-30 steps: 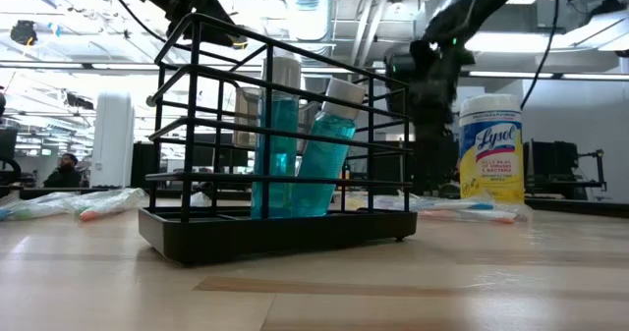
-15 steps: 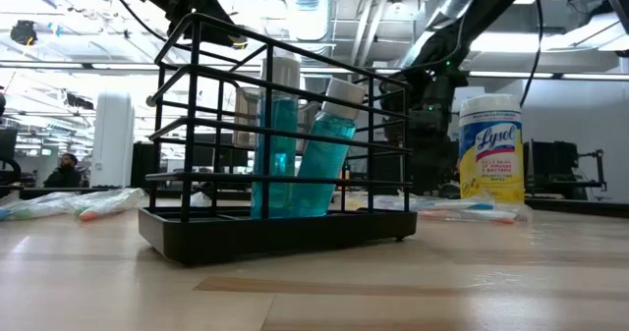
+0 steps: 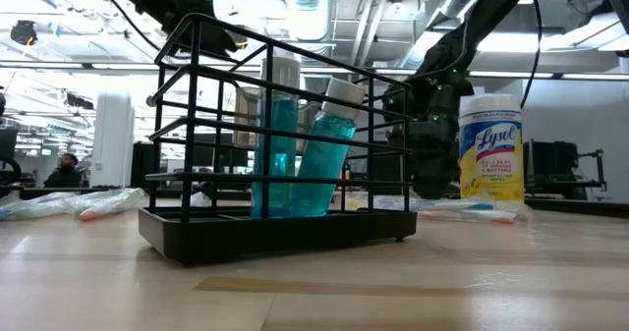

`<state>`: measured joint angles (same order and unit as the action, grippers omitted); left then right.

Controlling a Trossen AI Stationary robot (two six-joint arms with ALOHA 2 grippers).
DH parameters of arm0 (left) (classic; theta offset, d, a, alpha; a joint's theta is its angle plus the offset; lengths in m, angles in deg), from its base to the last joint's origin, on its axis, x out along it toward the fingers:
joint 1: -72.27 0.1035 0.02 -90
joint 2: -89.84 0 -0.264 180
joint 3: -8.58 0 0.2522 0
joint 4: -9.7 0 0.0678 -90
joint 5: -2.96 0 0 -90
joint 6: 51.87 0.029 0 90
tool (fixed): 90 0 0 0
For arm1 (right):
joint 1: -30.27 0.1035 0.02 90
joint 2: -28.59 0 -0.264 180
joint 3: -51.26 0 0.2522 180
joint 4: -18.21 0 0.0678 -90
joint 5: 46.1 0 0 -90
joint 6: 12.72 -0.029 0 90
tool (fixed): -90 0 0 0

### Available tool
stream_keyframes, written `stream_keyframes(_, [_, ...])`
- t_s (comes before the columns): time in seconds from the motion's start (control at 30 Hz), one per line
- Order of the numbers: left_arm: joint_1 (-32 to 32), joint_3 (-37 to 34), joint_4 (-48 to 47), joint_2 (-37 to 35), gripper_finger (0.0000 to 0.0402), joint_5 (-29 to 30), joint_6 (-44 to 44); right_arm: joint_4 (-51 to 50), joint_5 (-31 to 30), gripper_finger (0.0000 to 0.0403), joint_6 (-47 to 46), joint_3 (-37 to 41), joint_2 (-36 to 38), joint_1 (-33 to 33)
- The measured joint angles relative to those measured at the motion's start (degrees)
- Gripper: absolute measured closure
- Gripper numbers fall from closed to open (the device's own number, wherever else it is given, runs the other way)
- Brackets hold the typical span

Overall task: Pick & Place toothbrushing station
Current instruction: Put the green toothbrush into the mesh organizer

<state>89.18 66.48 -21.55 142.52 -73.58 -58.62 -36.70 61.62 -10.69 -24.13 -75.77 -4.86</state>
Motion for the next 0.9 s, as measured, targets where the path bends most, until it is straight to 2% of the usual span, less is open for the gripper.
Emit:
stream_keyframes(0.17, [0.0, -3.7, 1.1, 0.0, 0.0219, -1.6, -1.2, 4.9, -0.3, 0.0227, -2.8, 1.9, 0.0, 0.2])
stream_keyframes(0.27, [0.0, -4.8, 1.4, 0.0, 0.0219, -1.7, -1.3, 6.3, -2.7, 0.0248, -4.8, 2.2, 0.1, 0.2])
stream_keyframes(0.33, [0.0, -4.8, 1.6, 0.0, 0.0219, -2.4, -1.3, 6.3, -2.8, 0.0288, -5.5, 2.3, 0.1, 0.1])
stream_keyframes(0.43, [0.0, -4.8, 2.0, 0.0, 0.0219, -2.6, -1.5, 6.3, -2.6, 0.0376, -6.5, 2.4, 0.0, 0.1])
stream_keyframes(0.47, [0.0, -4.8, 2.0, 0.0, 0.0219, -2.7, -1.7, 6.3, -2.6, 0.0387, -7.0, 2.4, 0.0, 0.1])
stream_keyframes(0.63, [0.0, -4.8, 2.1, 0.0, 0.0219, -3.1, -1.9, 7.2, -2.5, 0.0401, -9.1, 2.4, 0.1, 0.7])
stream_keyframes(0.73, [0.0, -4.8, 2.2, 0.0, 0.0219, -3.4, -2.9, 7.9, 0.0, 0.0402, -11.2, 2.1, 1.6, 1.7])
stream_keyframes(0.9, [0.0, -4.8, 4.1, 0.0, 0.0219, -3.4, -3.0, 7.2, 1.8, 0.0403, -13.0, -3.4, 5.8, 3.7])
